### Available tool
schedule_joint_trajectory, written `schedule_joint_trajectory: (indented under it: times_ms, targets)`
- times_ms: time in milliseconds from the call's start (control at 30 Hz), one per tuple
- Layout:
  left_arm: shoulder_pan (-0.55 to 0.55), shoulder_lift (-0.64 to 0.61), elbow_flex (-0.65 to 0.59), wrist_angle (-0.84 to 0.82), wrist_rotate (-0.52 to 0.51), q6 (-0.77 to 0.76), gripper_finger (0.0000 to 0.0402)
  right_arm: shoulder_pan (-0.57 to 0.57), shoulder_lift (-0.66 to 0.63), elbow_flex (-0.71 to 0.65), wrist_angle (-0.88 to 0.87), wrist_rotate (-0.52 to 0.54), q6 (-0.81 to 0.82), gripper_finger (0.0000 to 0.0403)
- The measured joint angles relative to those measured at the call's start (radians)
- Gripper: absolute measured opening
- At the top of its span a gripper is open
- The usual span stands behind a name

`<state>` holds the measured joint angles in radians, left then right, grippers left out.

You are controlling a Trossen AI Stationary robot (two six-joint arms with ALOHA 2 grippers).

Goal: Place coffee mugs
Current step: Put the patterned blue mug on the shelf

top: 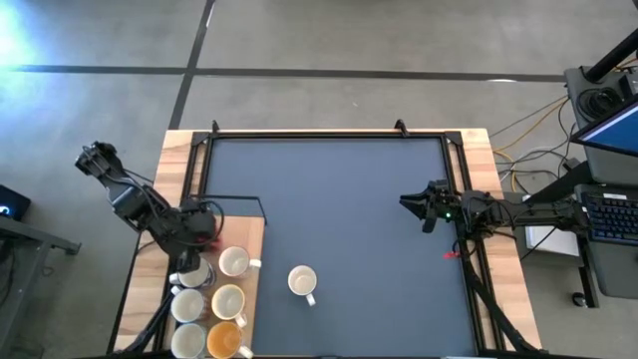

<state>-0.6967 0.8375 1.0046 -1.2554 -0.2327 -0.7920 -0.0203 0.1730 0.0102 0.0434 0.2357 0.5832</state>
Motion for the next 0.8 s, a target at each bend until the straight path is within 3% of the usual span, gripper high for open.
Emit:
schedule_joint_trajectory:
  times_ms: [267, 800]
  targets:
    - [0.0, 0.12, -0.003, 0.151, -0.051, 0.081, 0.0091, 0.0, 0.0, 0.0, 0.0, 0.0, 0.0, 0.0091]
    - [0.0, 0.274, -0.005, 0.427, -0.075, 0.25, 0.0153, 0.0, 0.0, 0.0, 0.0, 0.0, 0.0, 0.0091]
